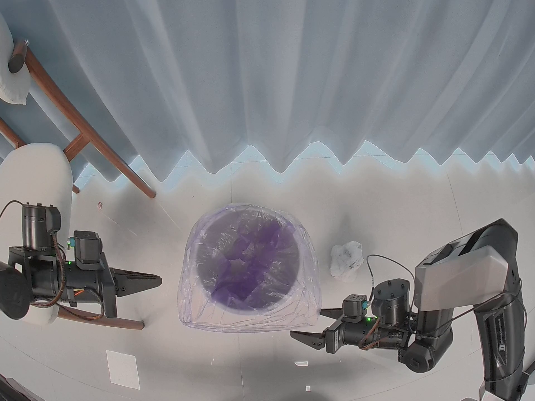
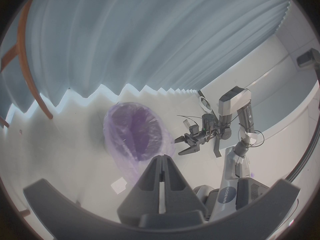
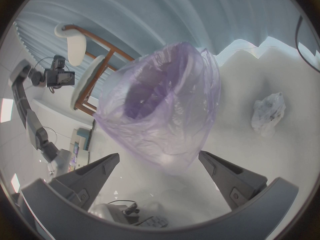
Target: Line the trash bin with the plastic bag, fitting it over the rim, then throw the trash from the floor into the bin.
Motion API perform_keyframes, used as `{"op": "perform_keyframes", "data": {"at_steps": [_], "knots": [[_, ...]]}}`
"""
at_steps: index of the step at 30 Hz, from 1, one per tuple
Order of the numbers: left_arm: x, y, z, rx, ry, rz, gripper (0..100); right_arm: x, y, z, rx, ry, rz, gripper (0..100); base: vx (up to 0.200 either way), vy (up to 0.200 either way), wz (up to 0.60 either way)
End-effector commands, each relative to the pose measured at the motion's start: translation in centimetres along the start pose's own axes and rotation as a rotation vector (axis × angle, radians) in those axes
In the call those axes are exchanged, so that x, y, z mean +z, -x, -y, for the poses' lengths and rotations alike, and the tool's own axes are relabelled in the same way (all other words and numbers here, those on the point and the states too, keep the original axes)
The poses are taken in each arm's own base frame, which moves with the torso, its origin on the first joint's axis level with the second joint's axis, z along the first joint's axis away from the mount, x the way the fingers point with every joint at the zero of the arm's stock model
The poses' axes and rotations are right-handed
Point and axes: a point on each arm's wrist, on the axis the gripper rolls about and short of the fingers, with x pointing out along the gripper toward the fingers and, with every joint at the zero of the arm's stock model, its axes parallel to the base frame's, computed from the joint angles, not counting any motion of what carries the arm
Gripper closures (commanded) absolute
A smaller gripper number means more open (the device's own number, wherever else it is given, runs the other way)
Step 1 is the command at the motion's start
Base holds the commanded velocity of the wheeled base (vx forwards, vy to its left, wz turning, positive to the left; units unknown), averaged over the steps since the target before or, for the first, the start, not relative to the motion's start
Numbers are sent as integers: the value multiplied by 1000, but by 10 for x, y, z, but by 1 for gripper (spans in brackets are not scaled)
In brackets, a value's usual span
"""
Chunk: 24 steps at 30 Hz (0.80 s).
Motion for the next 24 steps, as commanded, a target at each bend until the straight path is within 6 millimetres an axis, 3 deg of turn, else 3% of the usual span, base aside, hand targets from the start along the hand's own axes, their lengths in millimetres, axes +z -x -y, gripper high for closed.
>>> {"op": "perform_keyframes", "data": {"at_steps": [1,2,6,10,14,17,24], "knots": [[3,23,48,-51,-85,71,100,19,47,-27,52,-48,61,0,0,0,0],[1,24,49,-51,-85,71,100,20,51,-29,56,-51,63,0,0,0,0],[-8,39,63,-33,-104,100,100,30,102,-50,132,-103,85,0,0,0,0],[-8,53,70,19,-110,149,100,38,138,-67,165,-187,147,0,0,0,0],[-2,64,80,28,-61,207,100,48,155,-72,86,-206,258,0,0,0,0],[-6,73,91,63,-25,243,100,56,167,-72,-118,-262,413,0,0,0,0],[-11,76,91,266,-11,259,100,69,199,-73,-294,-203,590,0,0,0,0]]}}
